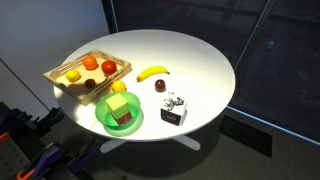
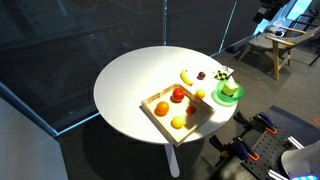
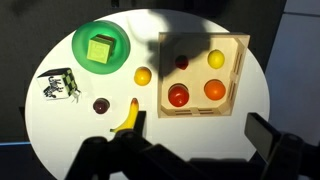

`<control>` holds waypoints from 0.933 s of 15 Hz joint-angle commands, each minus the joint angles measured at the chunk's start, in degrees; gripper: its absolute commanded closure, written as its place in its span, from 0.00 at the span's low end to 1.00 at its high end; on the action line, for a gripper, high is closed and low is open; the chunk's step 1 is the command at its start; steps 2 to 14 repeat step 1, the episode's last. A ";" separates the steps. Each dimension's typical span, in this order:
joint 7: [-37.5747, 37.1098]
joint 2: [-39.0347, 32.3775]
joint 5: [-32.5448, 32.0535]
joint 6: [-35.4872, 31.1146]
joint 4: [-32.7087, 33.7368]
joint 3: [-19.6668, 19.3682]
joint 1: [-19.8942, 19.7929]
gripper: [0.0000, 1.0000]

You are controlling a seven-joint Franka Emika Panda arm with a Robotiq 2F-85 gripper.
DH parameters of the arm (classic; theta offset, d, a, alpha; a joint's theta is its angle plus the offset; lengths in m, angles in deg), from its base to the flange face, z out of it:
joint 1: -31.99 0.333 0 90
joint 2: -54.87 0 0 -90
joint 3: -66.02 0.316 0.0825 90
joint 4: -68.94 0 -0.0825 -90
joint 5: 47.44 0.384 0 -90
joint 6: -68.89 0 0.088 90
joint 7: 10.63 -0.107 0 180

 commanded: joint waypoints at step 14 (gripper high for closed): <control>0.31 -0.07 0.30 0.12 0.11 0.39 -0.56 0.00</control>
